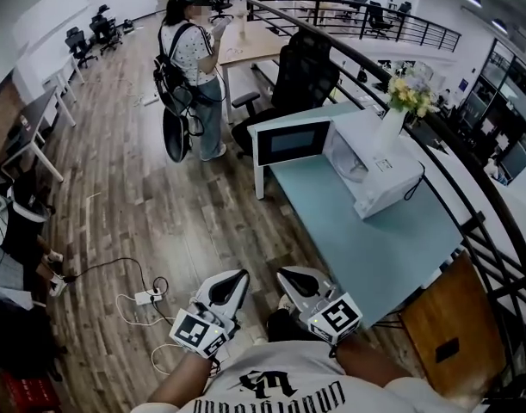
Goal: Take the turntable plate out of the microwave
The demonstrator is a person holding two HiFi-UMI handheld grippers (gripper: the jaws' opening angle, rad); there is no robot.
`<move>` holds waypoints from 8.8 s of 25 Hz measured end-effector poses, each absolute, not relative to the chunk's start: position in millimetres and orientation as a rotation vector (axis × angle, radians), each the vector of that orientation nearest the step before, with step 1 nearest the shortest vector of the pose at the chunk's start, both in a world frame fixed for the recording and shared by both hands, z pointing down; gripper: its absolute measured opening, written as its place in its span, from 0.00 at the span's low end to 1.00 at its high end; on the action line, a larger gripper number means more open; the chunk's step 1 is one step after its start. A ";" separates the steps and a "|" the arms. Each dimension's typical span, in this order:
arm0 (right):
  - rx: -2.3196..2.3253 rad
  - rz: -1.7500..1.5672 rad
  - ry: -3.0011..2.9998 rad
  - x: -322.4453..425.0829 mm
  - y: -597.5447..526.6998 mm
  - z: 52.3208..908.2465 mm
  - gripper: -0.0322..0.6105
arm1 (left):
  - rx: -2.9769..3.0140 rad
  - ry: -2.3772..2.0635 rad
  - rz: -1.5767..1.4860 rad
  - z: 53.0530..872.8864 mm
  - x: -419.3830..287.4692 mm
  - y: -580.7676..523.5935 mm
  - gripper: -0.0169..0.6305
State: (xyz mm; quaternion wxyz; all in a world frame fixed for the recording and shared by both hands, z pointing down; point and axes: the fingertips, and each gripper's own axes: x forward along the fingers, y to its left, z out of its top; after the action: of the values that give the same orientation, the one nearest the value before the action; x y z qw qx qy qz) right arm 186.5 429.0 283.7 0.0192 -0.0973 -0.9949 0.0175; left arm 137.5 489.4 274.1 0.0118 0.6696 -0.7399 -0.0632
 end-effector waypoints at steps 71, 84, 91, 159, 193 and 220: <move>0.902 0.300 -2.896 -73.8 11.6 349.4 0.06 | 2.775 -1.240 -0.100 315.7 -138.8 17.0 0.10; 0.968 0.490 -2.765 -39.9 -59.9 428.8 0.08 | 2.734 -1.179 -0.005 372.4 -117.5 -53.7 0.10; 0.949 0.576 -2.692 -22.7 -92.9 497.6 0.13 | 2.728 -1.143 0.052 415.9 -94.2 -93.8 0.10; 1.484 2.341 -2.266 18.6 -149.7 657.9 0.11 | 2.033 -0.947 -0.064 623.8 -67.4 -124.5 0.27; 1.123 2.299 -2.257 32.8 -48.9 653.5 0.12 | 1.608 -0.562 -0.331 670.7 -21.5 -156.9 0.28; 1.233 2.081 -2.454 17.2 57.5 619.1 0.13 | 1.647 -0.375 -0.399 616.0 -38.1 -53.1 0.15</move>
State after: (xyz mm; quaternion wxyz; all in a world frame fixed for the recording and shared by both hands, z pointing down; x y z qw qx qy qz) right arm 17.2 57.5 619.1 -0.1514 0.3538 -0.7039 0.5970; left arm -38.1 -53.1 616.0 0.6463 0.7241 -0.1648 -0.1754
